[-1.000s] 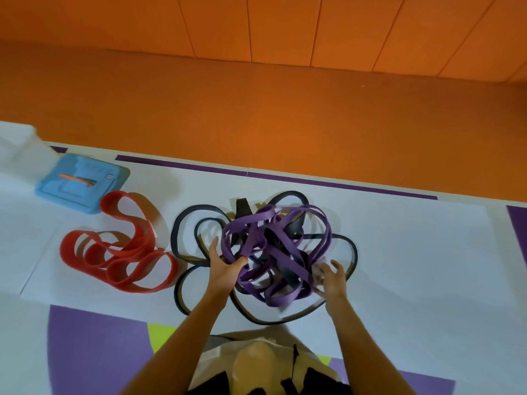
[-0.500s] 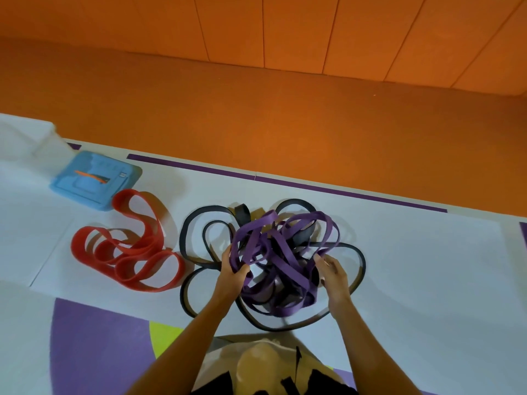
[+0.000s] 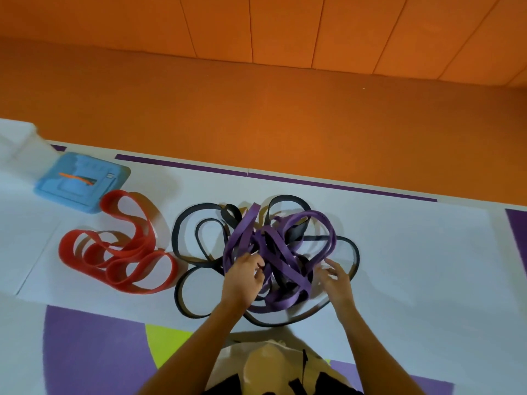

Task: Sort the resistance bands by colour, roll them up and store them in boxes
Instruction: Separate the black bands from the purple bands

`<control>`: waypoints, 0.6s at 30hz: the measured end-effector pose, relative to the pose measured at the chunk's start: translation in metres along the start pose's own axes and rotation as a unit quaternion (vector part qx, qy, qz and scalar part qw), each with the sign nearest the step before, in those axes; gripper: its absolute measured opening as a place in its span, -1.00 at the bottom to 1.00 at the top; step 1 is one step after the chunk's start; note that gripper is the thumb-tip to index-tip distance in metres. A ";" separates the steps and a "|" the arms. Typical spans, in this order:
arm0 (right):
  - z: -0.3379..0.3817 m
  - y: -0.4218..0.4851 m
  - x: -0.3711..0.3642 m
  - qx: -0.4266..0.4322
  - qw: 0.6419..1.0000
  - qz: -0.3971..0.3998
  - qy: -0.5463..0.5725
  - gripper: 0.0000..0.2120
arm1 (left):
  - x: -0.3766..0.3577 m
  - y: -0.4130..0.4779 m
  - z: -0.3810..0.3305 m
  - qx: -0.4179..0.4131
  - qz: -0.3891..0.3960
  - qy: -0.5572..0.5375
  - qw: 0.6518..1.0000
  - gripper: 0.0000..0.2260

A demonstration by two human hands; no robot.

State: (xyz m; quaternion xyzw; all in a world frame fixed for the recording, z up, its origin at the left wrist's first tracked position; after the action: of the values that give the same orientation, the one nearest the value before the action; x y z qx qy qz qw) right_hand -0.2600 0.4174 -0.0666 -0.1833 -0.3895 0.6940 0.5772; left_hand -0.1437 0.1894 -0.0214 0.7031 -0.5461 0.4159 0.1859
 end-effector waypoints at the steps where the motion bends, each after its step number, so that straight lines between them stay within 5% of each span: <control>1: -0.003 -0.001 0.001 -0.008 1.000 0.010 -0.012 -0.67 | -0.005 0.003 0.000 0.016 0.057 -0.027 0.998 -0.83; 4: -0.007 -0.005 0.003 -0.013 0.997 0.044 -0.068 -0.67 | -0.026 0.002 -0.006 0.028 0.193 -0.045 0.980 -0.74; 6: -0.007 -0.010 -0.003 0.015 0.987 0.096 -0.129 -0.68 | -0.041 0.000 -0.009 0.044 0.217 -0.073 0.972 -0.63; 10: -0.005 -0.017 -0.023 0.069 0.939 0.100 -0.320 -0.61 | -0.064 -0.002 -0.010 0.133 0.157 -0.207 0.956 -0.60; 14: -0.004 -0.020 -0.038 0.120 0.879 0.018 -0.462 -0.66 | -0.077 -0.001 -0.017 0.267 0.096 -0.388 0.877 -0.54; 18: -0.002 -0.026 -0.039 0.137 0.917 0.017 -0.374 -0.85 | -0.079 0.002 -0.022 0.282 0.060 -0.379 0.879 -0.66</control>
State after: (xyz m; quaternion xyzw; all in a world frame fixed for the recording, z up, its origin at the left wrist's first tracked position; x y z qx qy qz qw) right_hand -0.2311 0.3826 -0.0563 0.1640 -0.4753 0.7679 0.3969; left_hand -0.1585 0.2530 -0.0712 0.7953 -0.4757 0.2648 -0.2668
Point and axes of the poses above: each hand's wrist, its own y-axis towards the middle knuckle, its own x-axis out of the back of the hand, z = x × y, the point moved 3 cm from there along y, towards the middle knuckle, and after that the axes turned 9 degrees about -x, right-handed, at the moved point
